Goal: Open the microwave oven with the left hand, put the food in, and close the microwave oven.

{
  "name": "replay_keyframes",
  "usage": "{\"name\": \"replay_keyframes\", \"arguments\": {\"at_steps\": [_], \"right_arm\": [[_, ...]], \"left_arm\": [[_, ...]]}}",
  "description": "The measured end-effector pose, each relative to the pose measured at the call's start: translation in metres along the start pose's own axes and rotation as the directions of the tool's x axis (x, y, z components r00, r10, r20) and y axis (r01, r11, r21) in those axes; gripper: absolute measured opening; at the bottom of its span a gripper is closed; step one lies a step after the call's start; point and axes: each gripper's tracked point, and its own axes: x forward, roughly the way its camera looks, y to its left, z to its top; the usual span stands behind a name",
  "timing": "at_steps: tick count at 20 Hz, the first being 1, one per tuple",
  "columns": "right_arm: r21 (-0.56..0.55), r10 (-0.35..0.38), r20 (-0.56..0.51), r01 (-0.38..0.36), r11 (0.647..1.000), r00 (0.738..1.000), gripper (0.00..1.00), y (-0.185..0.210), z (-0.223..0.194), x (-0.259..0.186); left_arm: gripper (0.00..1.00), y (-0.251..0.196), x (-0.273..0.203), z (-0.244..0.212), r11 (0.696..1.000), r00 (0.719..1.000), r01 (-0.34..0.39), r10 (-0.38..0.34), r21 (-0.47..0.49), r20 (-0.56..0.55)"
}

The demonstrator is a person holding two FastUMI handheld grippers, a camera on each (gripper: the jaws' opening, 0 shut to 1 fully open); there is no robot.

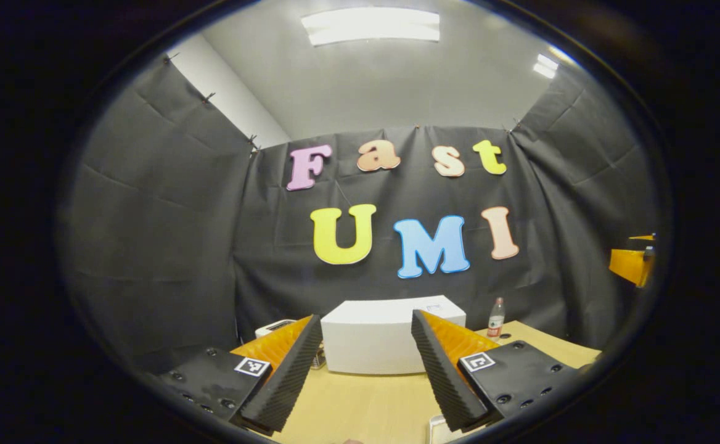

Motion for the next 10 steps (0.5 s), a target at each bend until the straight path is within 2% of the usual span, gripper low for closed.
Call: {"name": "replay_keyframes", "arguments": {"at_steps": [1, 10], "right_arm": [[-0.002, -0.015, 0.002, 0.015, 1.0, 1.0, 0.95, 0.0, 0.0, 0.003], [-0.025, -0.131, 0.021, 0.132, 0.991, 0.991, 0.95, 0.007, 0.004, 0.032]], "left_arm": [[1.0, -0.004, 0.012, -0.003, 1.0, 1.0, 0.015, -0.015, -0.001, 0.003], [1.0, -0.043, 0.119, -0.049, 0.99, 0.99, 0.142, -0.141, 0.014, -0.011]]}}
